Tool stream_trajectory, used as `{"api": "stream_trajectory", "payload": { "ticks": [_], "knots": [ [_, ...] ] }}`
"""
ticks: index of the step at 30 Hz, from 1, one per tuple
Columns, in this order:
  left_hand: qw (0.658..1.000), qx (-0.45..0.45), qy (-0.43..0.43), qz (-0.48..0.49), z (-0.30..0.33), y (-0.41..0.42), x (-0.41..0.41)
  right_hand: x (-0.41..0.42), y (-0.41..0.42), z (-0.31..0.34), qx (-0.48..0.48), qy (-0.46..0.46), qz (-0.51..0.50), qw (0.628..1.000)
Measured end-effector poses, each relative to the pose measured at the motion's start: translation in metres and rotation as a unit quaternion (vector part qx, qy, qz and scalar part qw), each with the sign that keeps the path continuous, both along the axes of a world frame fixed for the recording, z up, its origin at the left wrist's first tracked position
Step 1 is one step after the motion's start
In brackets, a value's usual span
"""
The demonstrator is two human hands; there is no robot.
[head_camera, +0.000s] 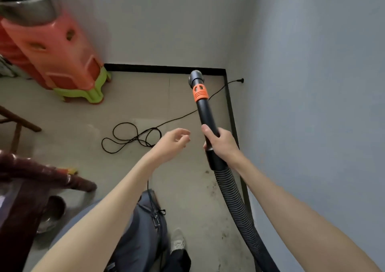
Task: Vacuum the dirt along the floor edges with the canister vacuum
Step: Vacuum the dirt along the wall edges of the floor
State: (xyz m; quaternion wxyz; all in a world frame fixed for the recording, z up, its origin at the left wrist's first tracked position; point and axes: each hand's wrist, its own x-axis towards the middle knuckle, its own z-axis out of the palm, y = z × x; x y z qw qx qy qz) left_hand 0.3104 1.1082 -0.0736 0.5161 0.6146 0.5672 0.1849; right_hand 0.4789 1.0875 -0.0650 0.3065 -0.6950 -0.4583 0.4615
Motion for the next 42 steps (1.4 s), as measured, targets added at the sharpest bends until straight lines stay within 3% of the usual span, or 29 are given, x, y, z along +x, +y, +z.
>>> {"api": "stream_trajectory", "payload": {
  "ticks": [10,16,19,23,29,33,42],
  "knots": [
    [0.986,0.007,0.128,0.103,-0.066,-0.009,-0.091,-0.076,0.035,-0.036,-0.024,-0.061,0.119,0.991],
    [0.967,0.044,0.2,0.151,-0.089,-0.037,-0.132,-0.12,0.042,-0.062,-0.042,-0.172,0.275,0.945],
    [0.936,0.058,0.282,0.204,-0.105,-0.071,-0.149,-0.144,0.041,-0.076,-0.043,-0.2,0.356,0.912],
    [0.883,0.01,0.393,0.259,-0.146,-0.128,-0.154,-0.175,0.03,-0.105,-0.046,-0.213,0.452,0.865],
    [0.823,-0.158,0.415,0.354,-0.219,-0.195,-0.139,-0.193,0.0,-0.137,-0.049,-0.228,0.528,0.816],
    [0.805,-0.172,0.439,0.36,-0.24,-0.206,-0.14,-0.199,-0.006,-0.141,-0.046,-0.267,0.552,0.789],
    [0.804,-0.12,0.471,0.343,-0.247,-0.208,-0.152,-0.227,0.006,-0.143,-0.073,-0.247,0.508,0.822]
  ]
}}
